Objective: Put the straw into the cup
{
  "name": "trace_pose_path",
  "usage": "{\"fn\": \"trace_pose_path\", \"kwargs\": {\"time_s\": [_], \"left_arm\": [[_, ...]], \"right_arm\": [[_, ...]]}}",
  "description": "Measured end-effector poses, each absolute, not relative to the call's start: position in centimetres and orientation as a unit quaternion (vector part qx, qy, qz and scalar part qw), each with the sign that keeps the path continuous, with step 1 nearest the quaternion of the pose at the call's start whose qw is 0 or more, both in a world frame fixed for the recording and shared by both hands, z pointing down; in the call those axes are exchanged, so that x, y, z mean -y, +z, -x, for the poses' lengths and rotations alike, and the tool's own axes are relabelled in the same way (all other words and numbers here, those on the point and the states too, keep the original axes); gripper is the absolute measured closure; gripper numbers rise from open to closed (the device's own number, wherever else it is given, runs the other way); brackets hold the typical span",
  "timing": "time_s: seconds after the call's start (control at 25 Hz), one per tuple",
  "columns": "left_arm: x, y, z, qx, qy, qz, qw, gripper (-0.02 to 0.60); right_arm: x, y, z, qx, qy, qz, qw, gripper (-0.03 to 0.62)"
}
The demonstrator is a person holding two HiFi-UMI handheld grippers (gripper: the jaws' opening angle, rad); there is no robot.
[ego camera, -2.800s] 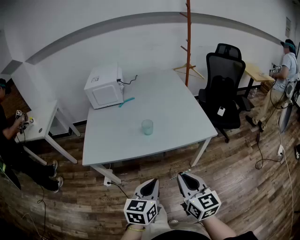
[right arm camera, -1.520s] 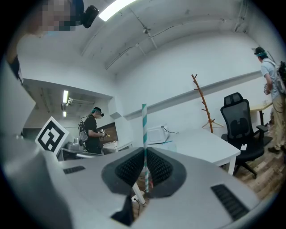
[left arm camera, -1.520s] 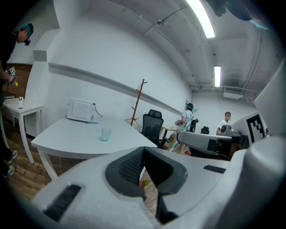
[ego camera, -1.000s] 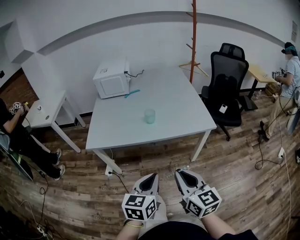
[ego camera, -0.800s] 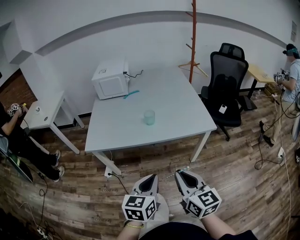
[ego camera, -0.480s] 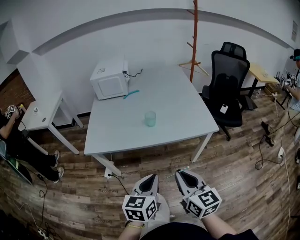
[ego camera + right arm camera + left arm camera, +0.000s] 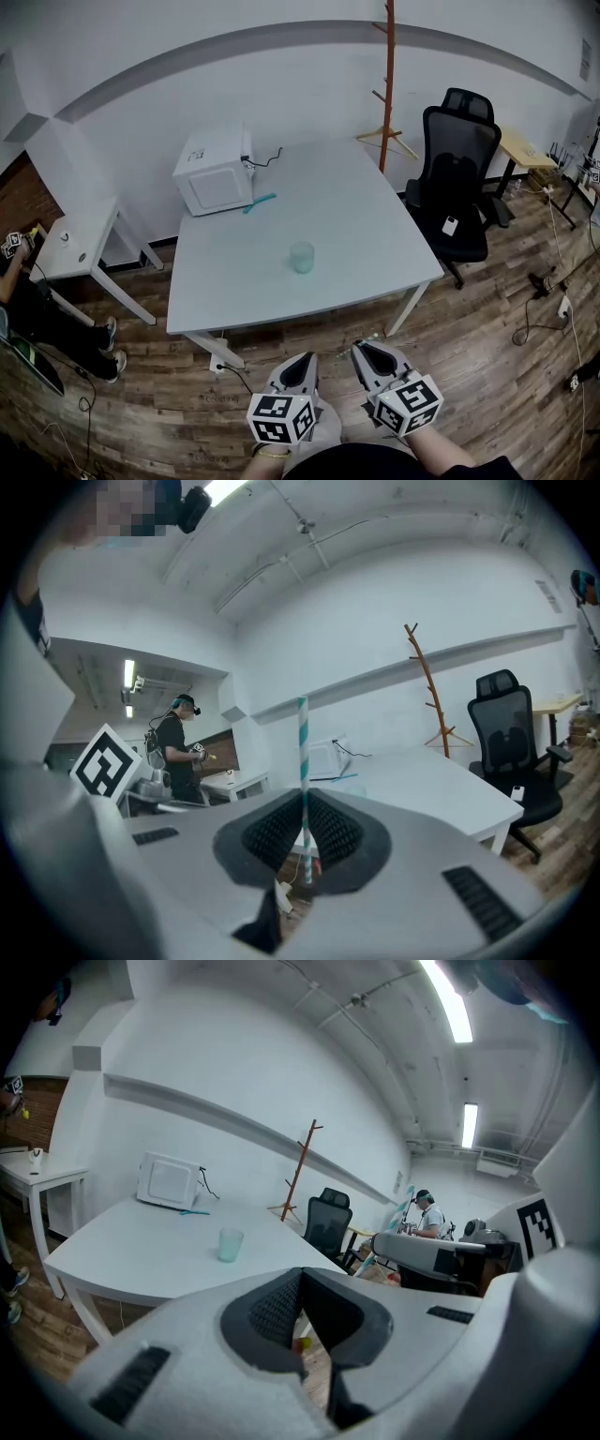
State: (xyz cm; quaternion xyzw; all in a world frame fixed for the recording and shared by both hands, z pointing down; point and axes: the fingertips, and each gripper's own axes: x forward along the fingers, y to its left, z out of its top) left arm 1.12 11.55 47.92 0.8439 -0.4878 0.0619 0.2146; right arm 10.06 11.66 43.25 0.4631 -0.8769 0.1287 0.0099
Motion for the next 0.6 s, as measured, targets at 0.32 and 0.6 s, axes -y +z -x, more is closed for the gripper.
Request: {"fn": "trace_pose_path", "kwargs": {"time_s": [0.32,0.6], "left_arm": [[-7.2,48.6,-0.2,0.482,0.067,-0.846,0.219,0.563],[-3.2,49.1,0.6,0.471,0.08,-0.848,0.227,0.563]], "right_arm": [[-7.1,43.3,-9.8,0.87,0.131,-0.475,0.006,0.559],[-3.6,43.3,-8.5,0.868,0.138,-0.477,0.012,0.559]]}}
